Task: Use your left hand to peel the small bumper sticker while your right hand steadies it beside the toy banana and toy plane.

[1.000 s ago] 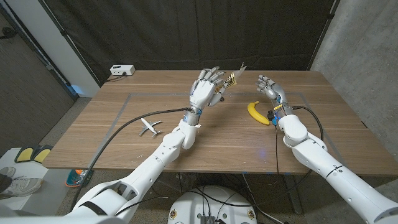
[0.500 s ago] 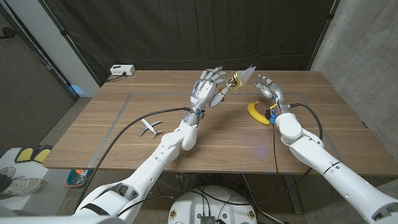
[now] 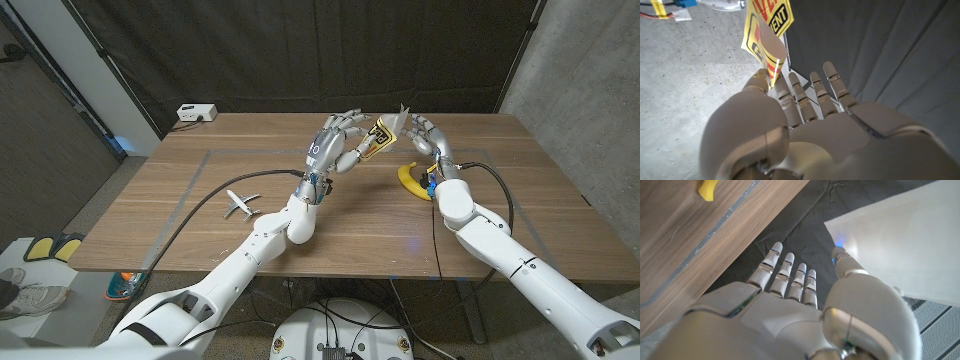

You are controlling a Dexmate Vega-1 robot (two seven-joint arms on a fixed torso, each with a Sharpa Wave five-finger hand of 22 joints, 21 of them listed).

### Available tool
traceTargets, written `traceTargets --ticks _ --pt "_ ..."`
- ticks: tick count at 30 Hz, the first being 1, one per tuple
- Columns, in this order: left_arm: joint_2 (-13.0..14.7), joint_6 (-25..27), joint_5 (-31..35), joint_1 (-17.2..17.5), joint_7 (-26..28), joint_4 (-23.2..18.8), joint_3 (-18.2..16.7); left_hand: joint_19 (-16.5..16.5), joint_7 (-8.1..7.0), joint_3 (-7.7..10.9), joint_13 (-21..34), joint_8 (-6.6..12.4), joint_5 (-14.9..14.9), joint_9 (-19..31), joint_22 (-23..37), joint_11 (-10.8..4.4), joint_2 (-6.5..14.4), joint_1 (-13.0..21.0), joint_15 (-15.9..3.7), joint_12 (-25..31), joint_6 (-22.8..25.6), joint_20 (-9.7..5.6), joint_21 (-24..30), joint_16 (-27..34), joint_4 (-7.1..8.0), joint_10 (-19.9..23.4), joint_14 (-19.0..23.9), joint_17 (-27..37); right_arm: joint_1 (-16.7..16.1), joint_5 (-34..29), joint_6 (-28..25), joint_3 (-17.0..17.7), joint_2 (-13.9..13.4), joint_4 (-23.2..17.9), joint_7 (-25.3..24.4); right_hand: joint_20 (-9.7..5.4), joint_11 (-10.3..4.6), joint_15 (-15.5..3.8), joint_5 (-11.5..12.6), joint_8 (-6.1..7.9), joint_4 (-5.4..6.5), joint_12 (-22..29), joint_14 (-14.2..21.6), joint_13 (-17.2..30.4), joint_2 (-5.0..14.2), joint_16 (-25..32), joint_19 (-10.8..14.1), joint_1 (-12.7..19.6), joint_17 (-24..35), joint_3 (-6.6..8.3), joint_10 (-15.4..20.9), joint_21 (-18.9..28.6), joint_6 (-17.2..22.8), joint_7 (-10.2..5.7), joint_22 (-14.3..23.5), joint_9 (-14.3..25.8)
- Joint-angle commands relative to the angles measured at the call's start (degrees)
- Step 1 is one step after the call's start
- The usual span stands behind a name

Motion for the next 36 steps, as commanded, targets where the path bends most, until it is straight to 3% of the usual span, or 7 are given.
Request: traceTargets --ticks 1,6,10,16,23,30,36 --pt "8.62 -3.45 -30.55 -1.96 -18.45 -4.83 5.31 -0.56 -1.66 -0.11 0.62 -0.28 1.45 0.82 -0.03 0.12 1.19 -0.24 -6.22 -0.36 -0.47 0.06 -0.04 -0.12 0.77 -0.55 -0.15 0.35 -0.20 -1.89 -0.37 -0.14 1.11 -0.44 -2.38 -0.05 -0.03 -1.85 0.31 0.07 0.46 0.31 -0.41 0.27 -0.65 0.09 -0.19 0.08 0.30 -0.61 -0.45 0.07 -0.19 0.12 0.27 0.17" --pt "6.74 -0.77 -24.60 -0.96 -7.13 -3.65 4.95 -0.11 -1.32 -0.16 1.42 0.13 3.20 2.27 -0.02 -0.08 2.70 0.09 -6.55 0.33 -2.59 -0.05 0.33 0.52 1.44 0.98 0.78 0.78 -0.40 -3.57 -0.11 -0.31 2.05 -0.24 -4.76 -0.05 0.06 -1.77 0.37 0.21 0.72 0.49 -0.66 0.30 -0.70 0.15 -0.26 -0.04 0.46 -1.04 -0.20 0.10 0.05 0.16 0.29 0.18" --pt "7.18 -0.71 -25.96 -1.26 -6.98 -3.03 5.94 0.03 -1.15 -0.45 1.79 0.64 3.77 2.92 -0.08 -0.16 2.64 0.12 -6.60 0.49 -2.80 -0.18 0.39 0.61 1.61 1.29 0.75 0.97 0.01 -6.19 -0.81 -1.04 2.52 -0.35 -6.62 -0.53 -0.19 -3.34 0.69 0.75 0.78 1.04 0.77 0.39 -0.62 1.10 0.02 0.56 0.87 -1.76 0.99 0.36 1.28 -0.11 0.35 0.22" --pt "9.06 -0.97 -28.86 -1.76 -10.33 -3.82 6.62 0.00 -0.87 -0.74 2.22 1.24 4.38 3.64 -0.13 -0.22 2.64 0.17 -6.42 0.57 -2.96 -0.16 0.41 0.58 1.82 1.43 0.38 1.16 0.42 -10.44 -4.18 -2.19 2.92 -1.50 -9.15 -2.16 -1.43 -7.26 1.54 1.56 0.55 1.85 3.55 0.75 -0.58 3.50 0.52 2.84 2.46 -3.21 3.28 0.84 3.65 -2.00 0.52 0.25" --pt "11.79 -2.53 -31.12 -2.77 -16.93 -4.81 7.39 -0.39 -1.06 -1.24 2.76 2.00 5.24 4.50 -0.18 -0.87 2.41 0.18 -6.20 0.13 -2.99 -0.14 0.30 0.18 2.09 0.39 -0.78 1.22 1.09 -16.53 -5.59 -3.88 5.47 -0.33 -16.01 -4.29 -5.22 -9.71 2.42 1.92 0.69 2.73 4.36 1.69 0.79 6.91 -0.36 6.73 6.54 -5.30 5.61 1.04 5.41 -5.57 0.78 0.30" --pt "13.98 -3.45 -36.45 -3.43 -26.07 -5.81 7.47 -1.00 -1.40 -1.63 3.22 2.54 5.98 5.13 -0.18 -0.83 2.37 0.16 -6.38 0.14 -3.07 -0.09 0.14 -0.06 2.40 0.43 -1.47 1.21 2.18 -25.26 -6.15 -6.40 8.06 2.14 -25.23 -5.72 -5.52 -10.22 3.38 1.11 1.07 8.43 8.12 5.91 0.79 14.29 0.22 10.92 15.39 -10.72 11.71 2.27 7.76 -5.33 1.21 0.41" --pt "14.07 -1.49 -31.28 -2.36 -22.58 -7.59 6.11 -1.21 -1.26 -1.87 3.63 3.01 6.67 5.65 -0.19 -0.58 2.25 0.43 -5.90 -0.05 -3.11 -0.10 0.11 -0.33 2.45 0.00 -2.20 1.16 2.80 -32.15 -11.51 -8.56 8.93 2.03 -29.21 -6.11 -5.82 -10.32 3.78 1.36 1.08 9.80 6.76 7.48 0.12 15.72 0.49 12.63 18.56 -12.95 11.03 2.78 10.63 -5.89 1.37 0.53"
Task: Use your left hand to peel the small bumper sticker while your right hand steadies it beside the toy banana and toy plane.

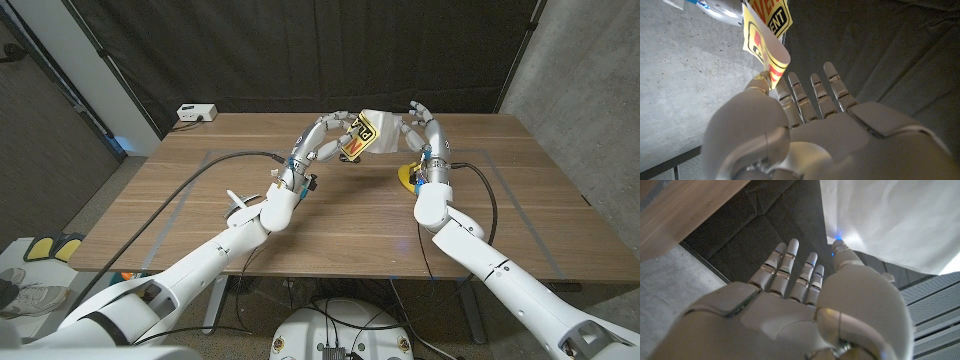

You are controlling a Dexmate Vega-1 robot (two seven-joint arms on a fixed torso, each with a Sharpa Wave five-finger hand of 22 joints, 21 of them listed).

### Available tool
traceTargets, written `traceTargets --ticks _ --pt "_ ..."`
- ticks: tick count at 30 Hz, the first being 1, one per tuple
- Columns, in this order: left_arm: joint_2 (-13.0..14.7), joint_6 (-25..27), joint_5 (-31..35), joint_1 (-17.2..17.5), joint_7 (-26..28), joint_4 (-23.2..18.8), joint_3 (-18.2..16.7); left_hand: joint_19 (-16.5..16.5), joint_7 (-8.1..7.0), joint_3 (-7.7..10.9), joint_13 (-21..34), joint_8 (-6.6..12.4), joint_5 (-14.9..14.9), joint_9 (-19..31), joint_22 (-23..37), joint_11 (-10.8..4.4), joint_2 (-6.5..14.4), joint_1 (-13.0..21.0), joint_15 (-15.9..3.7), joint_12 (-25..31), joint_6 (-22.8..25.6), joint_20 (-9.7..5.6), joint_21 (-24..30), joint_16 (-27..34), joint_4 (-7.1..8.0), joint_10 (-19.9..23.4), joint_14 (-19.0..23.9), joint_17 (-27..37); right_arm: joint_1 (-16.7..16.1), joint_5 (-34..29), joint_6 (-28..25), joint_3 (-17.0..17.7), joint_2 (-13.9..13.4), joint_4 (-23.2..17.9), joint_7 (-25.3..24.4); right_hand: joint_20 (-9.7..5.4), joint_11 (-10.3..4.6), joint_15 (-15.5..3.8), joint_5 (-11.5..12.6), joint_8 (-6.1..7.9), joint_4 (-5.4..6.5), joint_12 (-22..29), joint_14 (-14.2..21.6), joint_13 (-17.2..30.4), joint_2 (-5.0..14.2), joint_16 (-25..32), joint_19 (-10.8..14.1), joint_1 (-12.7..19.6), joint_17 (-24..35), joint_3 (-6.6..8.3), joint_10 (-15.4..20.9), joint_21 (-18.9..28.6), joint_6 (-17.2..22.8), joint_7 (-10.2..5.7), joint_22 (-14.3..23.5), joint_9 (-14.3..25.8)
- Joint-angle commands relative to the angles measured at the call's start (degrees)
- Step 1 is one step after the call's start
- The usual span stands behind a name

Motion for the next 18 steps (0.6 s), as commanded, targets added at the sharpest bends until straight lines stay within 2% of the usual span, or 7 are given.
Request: traceTargets --ticks 1,2,4,6,12,15,18 --pt "1.70 1.31 2.83 0.59 -0.94 -2.45 -1.02 -0.41 -0.39 -0.46 0.40 0.67 0.77 0.42 0.10 0.23 0.00 0.56 -6.00 -0.07 0.02 0.10 0.11 -0.32 0.07 -0.56 -0.04 0.09 1.26 -12.88 -7.09 -3.91 2.59 0.94 -9.50 -0.29 -0.29 -10.07 0.73 0.30 0.01 1.23 -0.73 1.28 -0.19 1.10 0.73 1.96 2.53 -1.57 -0.04 0.78 2.80 -0.17 0.33 0.26" --pt "1.44 2.86 6.79 1.15 2.97 -3.16 -1.30 -0.41 -0.43 -0.50 0.47 0.73 0.89 0.51 0.10 0.17 -0.03 0.63 -6.18 -0.07 -0.03 0.17 0.12 -0.30 0.05 -0.55 0.01 0.07 1.19 -13.80 -9.72 -4.21 2.43 0.07 -8.56 -0.21 -0.24 -10.08 0.77 0.36 0.03 1.34 -0.72 1.37 -0.15 1.23 0.90 2.09 2.74 -1.69 -0.02 0.88 3.11 -0.16 0.34 0.27" --pt "1.31 3.47 8.64 1.20 5.29 -3.17 -1.15 -0.35 -0.56 -0.58 0.58 0.84 1.09 0.64 0.09 -0.04 -0.12 0.74 -6.44 -0.01 -0.06 0.09 0.15 -0.25 0.03 -0.38 0.13 0.06 1.18 -14.08 -11.19 -4.36 2.42 -0.43 -8.03 -0.14 -0.09 -10.09 0.85 0.31 0.03 1.47 -0.81 1.55 -0.18 1.45 1.01 2.41 3.19 -2.00 -0.21 0.99 3.35 -0.28 0.36 0.29" --pt "0.99 4.07 10.63 1.27 8.53 -2.88 -0.96 -0.14 -0.59 -0.70 0.73 0.98 1.37 0.82 0.09 -0.31 -0.22 0.87 -6.80 0.14 -0.13 -0.14 0.24 -0.10 0.03 0.04 0.49 0.04 1.29 -15.08 -14.77 -4.77 2.79 -1.09 -7.35 0.07 0.27 -10.00 0.97 0.20 0.00 1.29 -1.43 1.75 -0.37 1.50 1.15 2.86 3.72 -2.46 -1.16 1.15 3.48 -0.18 0.38 0.33" --pt "1.39 2.66 7.20 0.98 8.43 -2.07 -0.88 -0.10 -0.63 -0.93 1.01 1.04 1.85 1.13 0.09 -0.44 -0.27 1.02 -7.10 0.16 -0.69 -0.22 0.29 -0.08 0.14 0.21 0.52 0.01 1.99 -18.61 -23.05 -6.62 3.79 -1.36 -7.47 1.19 1.61 -9.89 1.74 -0.15 0.21 0.68 -2.87 2.02 0.12 -0.21 1.96 3.74 3.37 -2.46 -3.39 1.71 3.34 0.44 0.38 0.39" --pt "1.30 2.81 9.28 1.14 11.87 -1.92 -1.09 -0.14 -0.61 -1.05 1.17 1.18 2.12 1.32 0.10 -0.49 -0.22 1.07 -7.22 0.20 -0.78 -0.19 0.31 -0.03 0.26 0.37 0.64 0.00 2.60 -20.22 -26.88 -7.81 4.27 -0.78 -7.42 1.25 1.80 -9.93 2.04 -0.14 0.20 0.54 -2.78 2.07 0.42 -0.73 2.02 4.14 3.08 -2.22 -3.81 1.79 3.47 0.47 0.36 0.39" --pt "1.90 4.22 12.38 1.12 13.92 -2.81 -0.71 -0.07 -0.73 -1.14 1.29 1.25 2.30 1.45 0.10 -0.57 -0.22 1.12 -7.34 0.19 -0.89 -0.25 0.35 0.01 0.32 0.42 0.74 -0.01 3.31 -20.70 -28.88 -8.71 4.33 -0.40 -6.65 0.98 1.93 -9.76 2.09 0.10 0.59 0.86 -2.21 2.15 0.20 -0.44 1.86 3.71 3.40 -2.86 -3.08 1.80 4.23 0.42 0.33 0.40"
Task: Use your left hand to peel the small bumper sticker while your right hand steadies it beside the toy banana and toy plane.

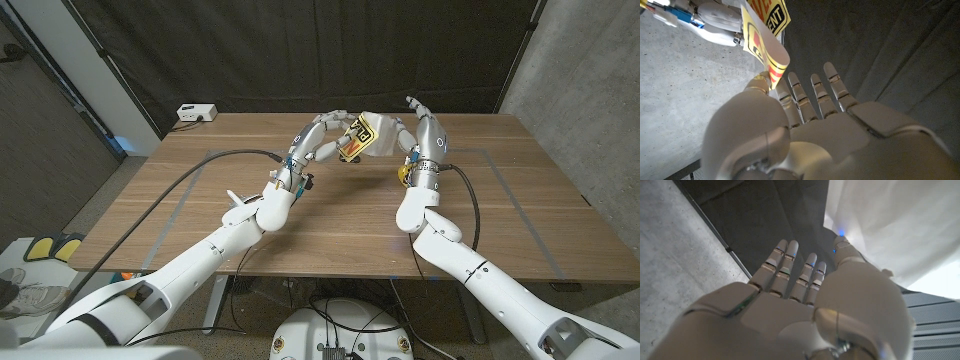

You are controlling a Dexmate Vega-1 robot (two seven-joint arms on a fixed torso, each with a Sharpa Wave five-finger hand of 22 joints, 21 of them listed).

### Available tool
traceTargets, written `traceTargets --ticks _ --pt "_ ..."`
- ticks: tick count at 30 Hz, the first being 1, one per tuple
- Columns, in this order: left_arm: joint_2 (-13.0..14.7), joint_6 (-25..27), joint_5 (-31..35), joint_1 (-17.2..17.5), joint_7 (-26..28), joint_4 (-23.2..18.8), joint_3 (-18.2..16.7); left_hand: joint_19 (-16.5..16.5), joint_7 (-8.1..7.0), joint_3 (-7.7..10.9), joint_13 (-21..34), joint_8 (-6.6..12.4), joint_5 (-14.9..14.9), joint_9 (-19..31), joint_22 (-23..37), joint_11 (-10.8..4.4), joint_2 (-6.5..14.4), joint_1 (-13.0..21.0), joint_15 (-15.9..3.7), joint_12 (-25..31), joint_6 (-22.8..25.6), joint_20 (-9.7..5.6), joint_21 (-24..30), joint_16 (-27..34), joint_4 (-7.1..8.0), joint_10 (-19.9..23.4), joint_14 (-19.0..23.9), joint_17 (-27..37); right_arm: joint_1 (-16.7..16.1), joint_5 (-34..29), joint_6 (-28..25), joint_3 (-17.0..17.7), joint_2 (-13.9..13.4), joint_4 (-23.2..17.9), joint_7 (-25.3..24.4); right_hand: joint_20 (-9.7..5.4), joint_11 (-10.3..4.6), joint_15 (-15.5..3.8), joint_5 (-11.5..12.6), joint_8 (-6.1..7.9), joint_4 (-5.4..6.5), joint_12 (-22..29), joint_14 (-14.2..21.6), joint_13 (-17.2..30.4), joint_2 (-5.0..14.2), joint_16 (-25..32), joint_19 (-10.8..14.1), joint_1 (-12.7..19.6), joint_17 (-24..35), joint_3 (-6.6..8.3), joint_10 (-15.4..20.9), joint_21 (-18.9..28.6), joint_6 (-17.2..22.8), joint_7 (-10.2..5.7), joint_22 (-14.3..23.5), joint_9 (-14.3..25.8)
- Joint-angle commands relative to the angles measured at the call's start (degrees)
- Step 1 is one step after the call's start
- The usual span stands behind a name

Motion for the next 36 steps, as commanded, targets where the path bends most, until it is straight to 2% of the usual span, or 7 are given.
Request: traceTargets --ticks 1,10,15,23,31,32,36 --pt "1.15 2.57 6.78 0.29 7.69 -1.27 0.29 0.15 -0.39 -0.45 0.35 0.44 0.48 0.31 0.10 -0.37 0.17 0.74 -7.31 0.18 -0.38 -0.49 0.36 0.01 0.10 0.57 0.73 0.15 1.91 -6.45 -14.43 -3.71 1.23 0.14 0.68 0.18 0.24 -9.89 0.62 0.23 0.72 0.17 0.88 0.24 -0.06 0.34 0.04 -0.10 0.51 -0.52 0.77 0.37 1.18 0.35 0.06 0.15" --pt "3.26 9.49 17.39 -0.81 14.04 -3.62 3.82 0.25 -0.51 -0.72 0.67 0.71 0.99 0.60 0.08 -0.55 0.08 0.93 -7.83 0.09 -0.36 -0.67 0.43 -0.17 0.25 0.58 0.30 0.10 3.85 -6.57 -14.41 -5.68 0.56 0.81 1.56 -0.01 -0.38 -10.40 1.07 -0.16 0.82 0.60 5.28 1.00 0.39 5.61 0.26 0.85 5.13 -2.74 1.58 0.80 1.42 -0.16 0.08 0.11" --pt "4.24 12.76 19.62 -1.41 16.00 -4.16 5.34 0.26 -0.87 -0.93 0.80 0.79 1.18 0.69 0.06 -0.69 -0.06 0.92 -8.12 0.05 -0.37 -0.87 0.44 -0.22 0.36 0.66 0.11 0.08 4.04 -5.29 -12.80 -5.81 0.33 0.52 2.26 -0.20 -1.54 -10.66 1.99 -0.07 -0.26 2.87 6.86 2.38 1.61 9.30 0.17 4.91 9.71 -3.16 4.79 1.13 3.92 -1.12 0.16 0.24" --pt "5.16 14.93 20.47 -3.05 18.76 -3.41 7.50 0.25 -1.05 -1.25 1.00 0.91 1.52 0.85 0.05 -0.88 -0.19 0.90 -8.45 -0.04 -0.42 -1.17 0.45 -0.24 0.57 0.69 -0.03 0.06 4.41 -5.23 -14.38 -6.64 -0.73 -1.11 5.64 -0.18 -1.87 -9.44 2.22 -1.27 2.89 -0.28 -3.11 3.84 2.21 3.79 -6.03 1.52 10.05 -5.45 -4.62 -0.70 0.73 -1.85 0.18 0.37" --pt "5.80 16.24 20.75 -4.26 20.01 -3.21 8.85 0.35 -1.08 -1.46 1.15 0.98 1.77 0.97 0.04 -1.02 -0.23 0.93 -8.76 -0.02 -0.51 -1.29 0.50 -0.15 0.73 1.02 0.10 0.04 4.89 -7.83 -17.72 -8.46 -2.26 -3.55 9.26 -0.35 -2.40 -10.04 2.57 0.76 2.56 0.48 -3.47 4.30 4.51 3.24 -6.31 2.75 10.27 -4.67 -2.69 -0.62 5.90 -1.89 0.11 0.67" --pt "5.90 16.40 20.75 -4.36 19.96 -3.24 9.01 0.36 -1.09 -1.49 1.18 0.98 1.81 0.99 0.04 -1.03 -0.24 0.94 -8.83 -0.03 -0.56 -1.30 0.50 -0.14 0.75 1.05 0.13 0.04 4.87 -7.86 -17.59 -8.45 -2.36 -3.59 9.28 -0.28 -2.37 -9.60 2.47 2.08 2.15 0.63 -3.41 4.65 4.99 3.44 -6.37 3.40 10.88 -4.66 -2.48 -0.50 10.31 -2.06 0.05 0.89" --pt "5.92 17.25 21.17 -4.81 20.46 -2.88 9.74 0.39 -1.10 -1.58 1.24 0.99 1.91 1.03 0.03 -1.06 -0.27 0.95 -8.91 -0.02 -0.65 -1.36 0.52 -0.13 0.81 1.17 0.12 0.03 4.66 -7.81 -17.21 -8.24 -2.66 -3.87 9.41 -0.47 -2.41 -10.13 2.70 1.87 2.08 0.58 -2.89 4.83 6.65 3.08 -6.48 4.33 10.70 -3.54 -2.56 -0.44 10.80 -2.14 0.04 0.79"
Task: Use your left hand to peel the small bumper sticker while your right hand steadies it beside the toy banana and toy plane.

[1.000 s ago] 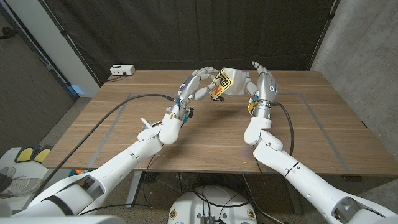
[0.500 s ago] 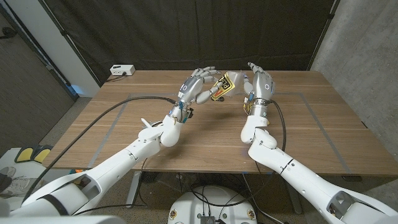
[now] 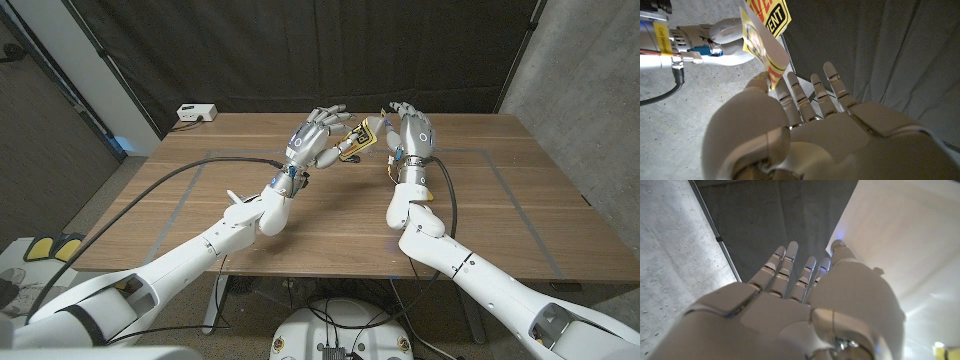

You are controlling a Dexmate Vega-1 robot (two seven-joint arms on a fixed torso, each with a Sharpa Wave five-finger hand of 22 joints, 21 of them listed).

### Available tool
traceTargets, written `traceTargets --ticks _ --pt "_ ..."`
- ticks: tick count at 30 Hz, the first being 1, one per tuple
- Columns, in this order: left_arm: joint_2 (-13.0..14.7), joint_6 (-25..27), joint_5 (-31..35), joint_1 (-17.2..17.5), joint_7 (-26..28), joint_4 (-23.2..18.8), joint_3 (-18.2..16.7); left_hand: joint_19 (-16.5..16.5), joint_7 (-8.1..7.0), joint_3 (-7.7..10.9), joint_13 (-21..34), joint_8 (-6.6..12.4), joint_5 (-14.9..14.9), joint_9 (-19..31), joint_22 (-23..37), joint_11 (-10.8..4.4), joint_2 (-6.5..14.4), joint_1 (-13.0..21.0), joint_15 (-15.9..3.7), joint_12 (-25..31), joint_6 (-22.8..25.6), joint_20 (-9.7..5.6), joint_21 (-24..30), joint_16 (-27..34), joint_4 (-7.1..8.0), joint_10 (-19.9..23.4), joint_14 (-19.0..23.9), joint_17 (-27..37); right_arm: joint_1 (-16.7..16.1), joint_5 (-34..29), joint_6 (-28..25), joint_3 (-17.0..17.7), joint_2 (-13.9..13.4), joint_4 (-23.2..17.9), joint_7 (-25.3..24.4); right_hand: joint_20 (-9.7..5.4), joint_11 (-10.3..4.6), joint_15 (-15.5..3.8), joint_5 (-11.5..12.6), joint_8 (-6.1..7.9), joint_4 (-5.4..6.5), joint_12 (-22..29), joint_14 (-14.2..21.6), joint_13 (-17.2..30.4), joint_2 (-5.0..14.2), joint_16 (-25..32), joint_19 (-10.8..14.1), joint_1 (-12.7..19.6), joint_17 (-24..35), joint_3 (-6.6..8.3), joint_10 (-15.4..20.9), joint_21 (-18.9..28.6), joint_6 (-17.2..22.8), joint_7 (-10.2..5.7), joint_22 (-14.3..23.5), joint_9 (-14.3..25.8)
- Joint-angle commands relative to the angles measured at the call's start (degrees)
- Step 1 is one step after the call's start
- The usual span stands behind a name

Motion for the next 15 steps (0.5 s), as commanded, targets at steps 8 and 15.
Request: traceTargets --ticks 8,15 --pt "0.75 4.67 1.90 -1.89 2.84 0.38 3.28 0.00 -0.77 -0.30 0.29 0.60 0.46 0.30 0.03 -0.20 -0.11 0.47 -8.96 -0.02 -0.08 -0.44 0.30 -0.15 0.16 0.40 0.10 0.01 -0.31 -2.18 0.32 -0.70 -1.27 -1.13 0.01 -0.11 -0.07 -9.77 0.09 1.43 -0.05 1.47 1.34 0.96 0.75 0.80 -0.64 1.48 1.46 1.32 2.78 0.39 6.29 -0.01 0.11 0.44" --pt "0.53 6.26 2.36 -1.81 3.56 -0.15 4.02 -0.01 -0.83 -0.47 0.44 0.61 0.65 0.42 0.04 -0.20 -0.09 0.55 -8.98 -0.07 -0.32 -0.41 0.34 -0.16 0.28 0.42 0.08 0.02 -0.77 -2.56 4.04 -0.06 -0.57 0.97 -5.00 -1.90 0.00 -10.47 -0.67 6.20 0.31 6.08 5.76 3.84 -1.03 0.66 0.88 0.59 2.80 -1.14 8.77 1.68 19.93 0.72 0.24 1.78"
